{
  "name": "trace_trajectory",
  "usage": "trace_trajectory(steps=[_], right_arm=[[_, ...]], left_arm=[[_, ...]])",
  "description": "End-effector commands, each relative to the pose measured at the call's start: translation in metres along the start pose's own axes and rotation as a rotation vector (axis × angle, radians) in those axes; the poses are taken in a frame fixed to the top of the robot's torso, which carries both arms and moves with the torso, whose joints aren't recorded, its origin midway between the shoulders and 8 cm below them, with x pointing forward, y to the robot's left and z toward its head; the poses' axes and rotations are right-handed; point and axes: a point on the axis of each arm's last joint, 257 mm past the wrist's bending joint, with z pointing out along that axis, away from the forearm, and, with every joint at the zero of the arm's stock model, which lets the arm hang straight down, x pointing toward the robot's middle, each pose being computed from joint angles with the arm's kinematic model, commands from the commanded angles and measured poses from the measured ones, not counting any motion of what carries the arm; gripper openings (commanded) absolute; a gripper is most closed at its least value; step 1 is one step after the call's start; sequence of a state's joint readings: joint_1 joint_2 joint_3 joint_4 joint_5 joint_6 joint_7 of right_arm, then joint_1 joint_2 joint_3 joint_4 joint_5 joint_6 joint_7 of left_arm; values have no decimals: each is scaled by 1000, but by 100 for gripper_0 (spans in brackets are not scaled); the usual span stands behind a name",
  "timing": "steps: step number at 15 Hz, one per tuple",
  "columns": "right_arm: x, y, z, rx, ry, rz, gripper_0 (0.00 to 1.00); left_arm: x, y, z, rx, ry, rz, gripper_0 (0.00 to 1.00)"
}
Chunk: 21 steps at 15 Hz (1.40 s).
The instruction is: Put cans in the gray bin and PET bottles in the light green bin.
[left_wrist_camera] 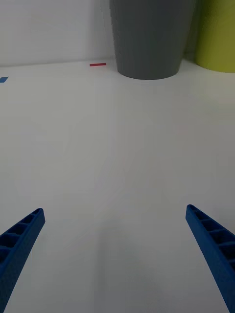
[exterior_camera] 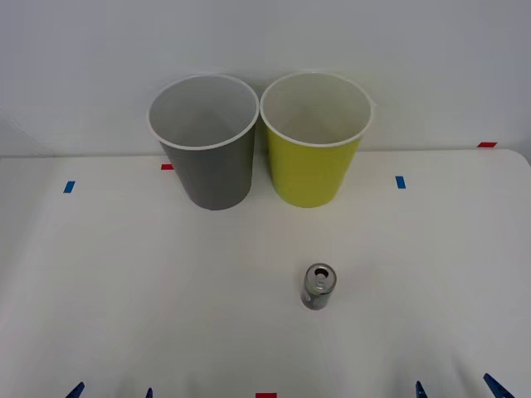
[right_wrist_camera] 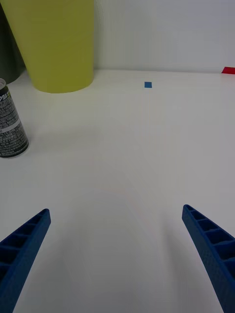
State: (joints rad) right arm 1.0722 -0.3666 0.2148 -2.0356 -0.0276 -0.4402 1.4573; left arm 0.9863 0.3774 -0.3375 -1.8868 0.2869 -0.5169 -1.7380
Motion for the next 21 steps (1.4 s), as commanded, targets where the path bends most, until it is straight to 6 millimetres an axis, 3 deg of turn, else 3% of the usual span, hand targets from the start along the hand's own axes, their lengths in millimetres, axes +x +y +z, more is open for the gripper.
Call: trace_trajectory(steps=[1,18,19,20,21], right_arm=[[0,0,0,0,0,0,93],[0,0,0,0,0,0,93],[12,2,3,8,22,16,94],[11,5,5,9,3,30,100],[3,5,8,10,-41,34,100]], left_arm=[[0,0,0,0,0,0,100],[0,0,0,0,0,0,100],[0,0,0,0,0,0,100],[0,0,0,0,0,0,100],[0,0,0,0,0,0,100]])
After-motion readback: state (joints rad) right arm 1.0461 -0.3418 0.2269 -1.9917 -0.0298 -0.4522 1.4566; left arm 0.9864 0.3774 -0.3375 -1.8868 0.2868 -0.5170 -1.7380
